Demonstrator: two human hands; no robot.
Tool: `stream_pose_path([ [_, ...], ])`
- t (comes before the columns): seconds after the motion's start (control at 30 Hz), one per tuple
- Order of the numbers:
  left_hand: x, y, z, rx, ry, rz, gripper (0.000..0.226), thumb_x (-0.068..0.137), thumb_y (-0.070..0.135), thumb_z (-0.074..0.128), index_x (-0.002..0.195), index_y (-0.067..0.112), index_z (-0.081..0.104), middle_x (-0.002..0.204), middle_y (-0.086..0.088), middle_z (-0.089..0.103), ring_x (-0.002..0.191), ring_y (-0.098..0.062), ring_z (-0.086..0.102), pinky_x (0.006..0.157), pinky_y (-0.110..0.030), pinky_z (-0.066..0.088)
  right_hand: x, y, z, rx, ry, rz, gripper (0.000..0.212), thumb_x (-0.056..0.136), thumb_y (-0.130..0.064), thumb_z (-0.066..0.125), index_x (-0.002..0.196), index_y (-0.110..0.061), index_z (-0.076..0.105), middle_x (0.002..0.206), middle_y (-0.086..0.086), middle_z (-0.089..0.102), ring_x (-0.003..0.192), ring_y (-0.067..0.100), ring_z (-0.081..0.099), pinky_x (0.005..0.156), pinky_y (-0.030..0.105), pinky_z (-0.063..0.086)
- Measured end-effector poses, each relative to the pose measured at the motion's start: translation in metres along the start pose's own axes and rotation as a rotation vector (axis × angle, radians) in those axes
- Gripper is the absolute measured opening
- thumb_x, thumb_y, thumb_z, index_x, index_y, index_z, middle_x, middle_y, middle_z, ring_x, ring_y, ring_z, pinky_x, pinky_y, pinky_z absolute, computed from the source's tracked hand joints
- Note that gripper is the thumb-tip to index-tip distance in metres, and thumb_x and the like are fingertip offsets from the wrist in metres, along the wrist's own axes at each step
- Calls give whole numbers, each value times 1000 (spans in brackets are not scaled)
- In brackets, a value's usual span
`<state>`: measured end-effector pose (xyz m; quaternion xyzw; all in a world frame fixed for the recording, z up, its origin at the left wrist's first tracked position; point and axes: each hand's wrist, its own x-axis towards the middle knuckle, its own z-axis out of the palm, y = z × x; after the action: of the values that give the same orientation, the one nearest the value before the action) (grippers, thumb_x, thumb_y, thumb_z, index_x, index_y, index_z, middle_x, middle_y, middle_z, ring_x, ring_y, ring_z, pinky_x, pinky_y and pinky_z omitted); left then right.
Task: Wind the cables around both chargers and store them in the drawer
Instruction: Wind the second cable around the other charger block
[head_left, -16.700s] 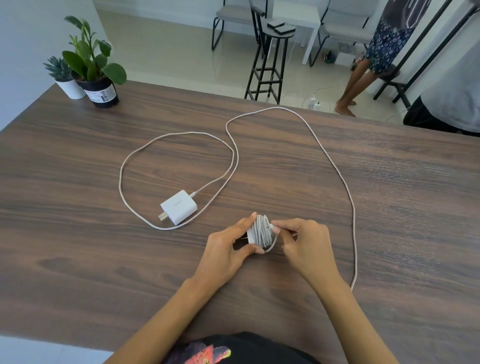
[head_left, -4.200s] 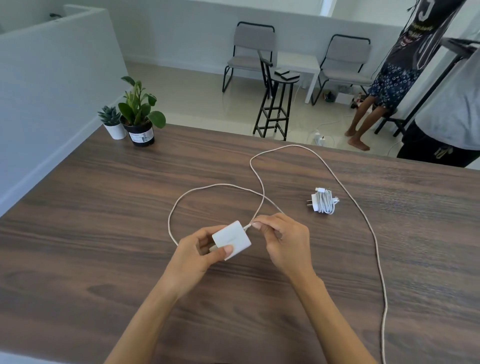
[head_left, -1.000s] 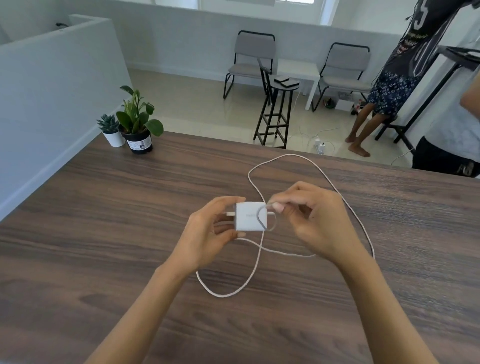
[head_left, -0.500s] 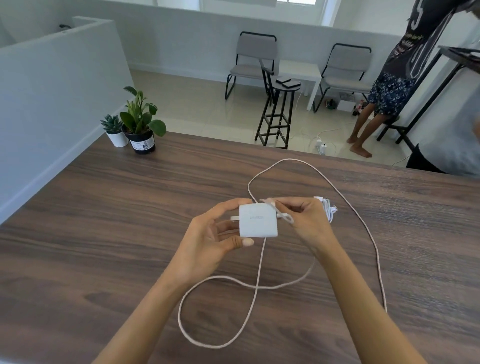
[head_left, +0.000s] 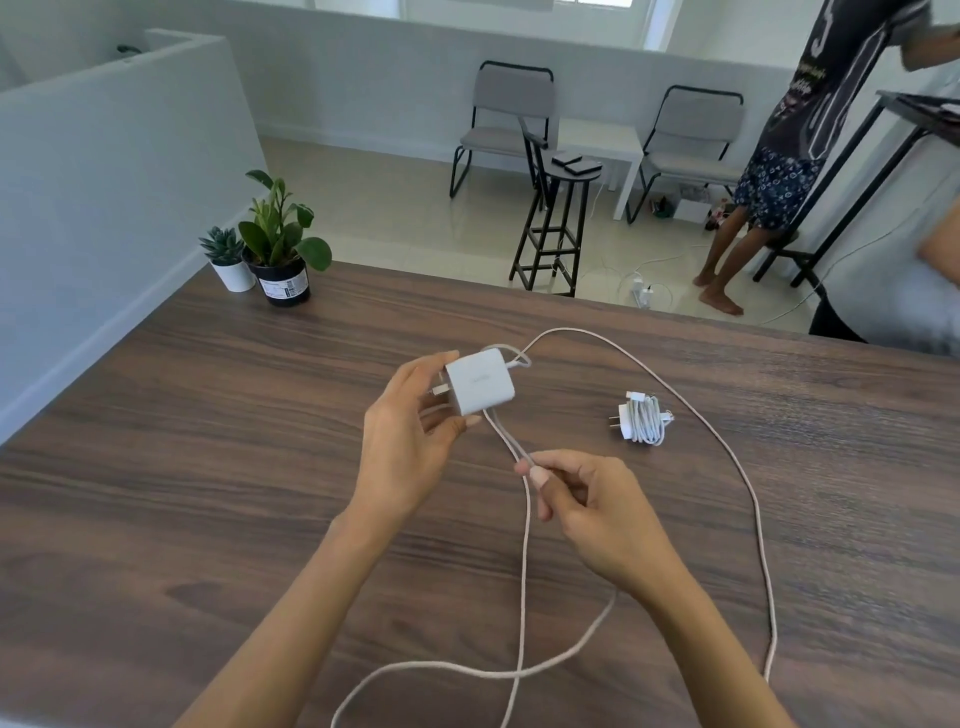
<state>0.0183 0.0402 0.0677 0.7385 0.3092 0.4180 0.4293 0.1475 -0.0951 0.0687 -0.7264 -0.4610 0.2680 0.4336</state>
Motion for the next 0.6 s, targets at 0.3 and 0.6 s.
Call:
stream_pose_path([
  [0.3,-11,-11,-3,117,-345,99,59,72,-16,68,124,11,56,124,1,53,102,-1,59,85,-9,47,7,-25,-39,-158,3,-75,14,86,-20,65,73,-22,70,59,1,65,54,14,56,58,26,46],
  [0.6,-21,10,-10,-148,-480,-54,56,72,-22,65,119,8,58,122,-4,58,100,-16,65,85,-21,52,48,-23,-55,-56,4,-140,4,68,-25,79,69,-24,75,72,-3,73,72,15,66,73,30,51],
])
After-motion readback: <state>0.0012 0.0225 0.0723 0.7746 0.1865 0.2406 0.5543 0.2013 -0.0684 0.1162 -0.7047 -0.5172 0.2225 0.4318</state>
